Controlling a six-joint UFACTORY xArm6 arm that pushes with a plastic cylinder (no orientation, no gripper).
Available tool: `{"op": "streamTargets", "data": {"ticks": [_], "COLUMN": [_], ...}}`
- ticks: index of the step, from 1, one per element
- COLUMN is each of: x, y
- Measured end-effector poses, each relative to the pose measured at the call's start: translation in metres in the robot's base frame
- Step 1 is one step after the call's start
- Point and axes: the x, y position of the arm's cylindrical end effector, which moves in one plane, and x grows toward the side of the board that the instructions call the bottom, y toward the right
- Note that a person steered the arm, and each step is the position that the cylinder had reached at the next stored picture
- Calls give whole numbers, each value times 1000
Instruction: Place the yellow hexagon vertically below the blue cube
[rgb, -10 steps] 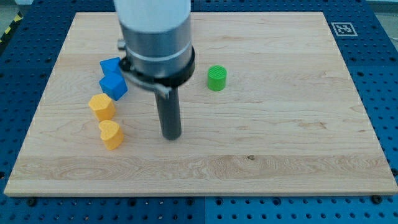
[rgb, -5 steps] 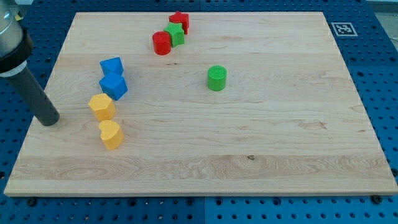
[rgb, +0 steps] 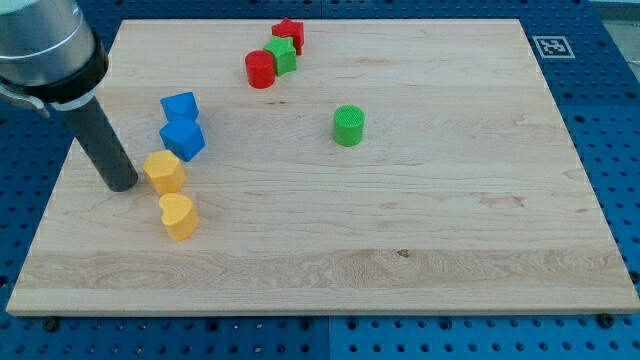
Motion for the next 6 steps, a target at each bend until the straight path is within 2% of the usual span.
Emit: {"op": "streamTargets", "data": {"ticks": [6], "x": [0], "y": [29]}}
